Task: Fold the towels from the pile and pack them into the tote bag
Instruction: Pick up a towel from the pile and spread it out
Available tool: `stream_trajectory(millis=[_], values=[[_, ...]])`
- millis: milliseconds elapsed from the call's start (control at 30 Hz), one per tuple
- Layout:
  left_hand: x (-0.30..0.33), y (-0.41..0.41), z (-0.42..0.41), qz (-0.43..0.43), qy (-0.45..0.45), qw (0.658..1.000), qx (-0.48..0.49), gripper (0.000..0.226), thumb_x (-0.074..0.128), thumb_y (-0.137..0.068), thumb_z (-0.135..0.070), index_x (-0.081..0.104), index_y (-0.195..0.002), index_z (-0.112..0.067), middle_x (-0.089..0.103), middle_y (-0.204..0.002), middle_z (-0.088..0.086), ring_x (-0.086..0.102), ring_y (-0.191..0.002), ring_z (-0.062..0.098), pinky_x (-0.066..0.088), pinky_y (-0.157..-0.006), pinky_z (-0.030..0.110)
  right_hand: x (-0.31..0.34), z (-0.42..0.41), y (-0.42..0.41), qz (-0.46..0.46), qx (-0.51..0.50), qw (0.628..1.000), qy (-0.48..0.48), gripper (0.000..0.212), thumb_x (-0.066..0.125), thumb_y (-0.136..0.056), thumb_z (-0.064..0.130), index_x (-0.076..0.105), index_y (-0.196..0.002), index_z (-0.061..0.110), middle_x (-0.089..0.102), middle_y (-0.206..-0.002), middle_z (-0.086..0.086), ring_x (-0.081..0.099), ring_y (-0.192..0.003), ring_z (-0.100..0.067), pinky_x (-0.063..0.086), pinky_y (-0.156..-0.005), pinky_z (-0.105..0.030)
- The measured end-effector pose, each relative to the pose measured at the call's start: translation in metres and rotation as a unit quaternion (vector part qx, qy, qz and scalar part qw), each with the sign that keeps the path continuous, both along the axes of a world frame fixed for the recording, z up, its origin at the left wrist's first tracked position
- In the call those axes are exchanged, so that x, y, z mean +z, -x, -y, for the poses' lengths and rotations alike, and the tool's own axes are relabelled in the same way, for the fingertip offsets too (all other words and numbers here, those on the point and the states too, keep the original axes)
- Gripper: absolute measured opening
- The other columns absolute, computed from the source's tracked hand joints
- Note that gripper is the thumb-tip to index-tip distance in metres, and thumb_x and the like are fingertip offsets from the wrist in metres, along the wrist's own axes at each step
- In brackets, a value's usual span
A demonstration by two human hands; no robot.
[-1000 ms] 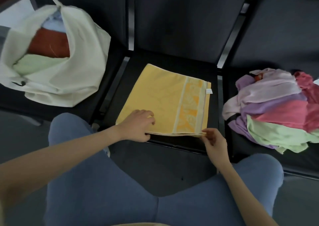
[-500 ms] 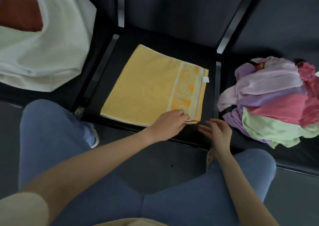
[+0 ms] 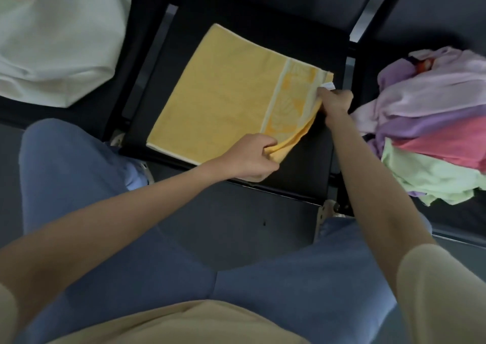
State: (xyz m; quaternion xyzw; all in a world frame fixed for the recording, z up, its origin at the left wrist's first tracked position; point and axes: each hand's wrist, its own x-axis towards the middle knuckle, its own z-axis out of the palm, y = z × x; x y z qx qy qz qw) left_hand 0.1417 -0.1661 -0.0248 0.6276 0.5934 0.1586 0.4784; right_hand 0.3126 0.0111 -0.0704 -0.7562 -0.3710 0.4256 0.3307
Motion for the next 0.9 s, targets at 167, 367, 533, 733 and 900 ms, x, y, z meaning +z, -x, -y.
stream_trajectory(millis=[167,367,533,733,900], values=[[0.007,0.002,-0.001,0.06,0.1,0.993,0.004,0.021,0.077,-0.079,-0.016,0.068,-0.08,0.003,0.057,-0.065,-0.001,0.056,-0.059,0.008,0.041,-0.058,0.018,0.011,-0.001,-0.011,-0.003,-0.018,0.999,-0.03,0.01,0.066,-0.081,0.012,0.057,-0.085,0.011,0.059,-0.079,-0.001,0.057,-0.069,-0.011,0.047,-0.051,-0.019],[0.017,0.006,0.009,0.136,0.148,0.979,0.025,0.028,0.076,-0.081,-0.011,0.069,-0.092,0.013,0.071,-0.089,0.02,0.072,-0.08,0.022,0.059,-0.08,0.031,0.039,-0.002,-0.008,0.004,-0.039,0.994,-0.103,0.027,0.062,-0.076,0.008,0.043,-0.06,0.016,0.046,-0.058,0.0,0.046,-0.048,-0.012,0.038,-0.041,-0.019],[0.024,0.043,0.022,0.157,0.164,0.97,0.086,0.022,0.071,-0.081,-0.002,0.066,-0.085,0.018,0.069,-0.086,0.023,0.073,-0.08,0.023,0.059,-0.081,0.03,0.06,-0.009,0.046,0.071,0.002,0.982,-0.175,0.03,0.065,-0.078,0.013,0.044,-0.058,0.016,0.052,-0.059,-0.001,0.059,-0.055,-0.018,0.05,-0.048,-0.028],[0.023,0.098,0.032,0.179,0.158,0.955,0.177,0.013,0.063,-0.081,0.003,0.063,-0.068,0.004,0.057,-0.065,0.009,0.07,-0.071,0.017,0.058,-0.073,0.021,0.061,-0.023,0.132,0.153,0.091,0.963,-0.201,0.021,0.066,-0.081,0.009,0.046,-0.081,0.016,0.046,-0.076,0.01,0.054,-0.073,-0.004,0.044,-0.056,-0.01],[0.002,0.132,0.034,0.189,0.175,0.934,0.25,0.024,0.058,-0.082,0.004,0.056,-0.059,-0.004,0.061,-0.062,0.004,0.071,-0.076,0.025,0.06,-0.075,0.028,0.03,-0.029,0.194,0.184,0.109,0.965,-0.153,0.024,0.063,-0.087,0.008,0.051,-0.108,0.009,0.052,-0.094,0.005,0.053,-0.084,-0.006,0.045,-0.068,-0.014]])
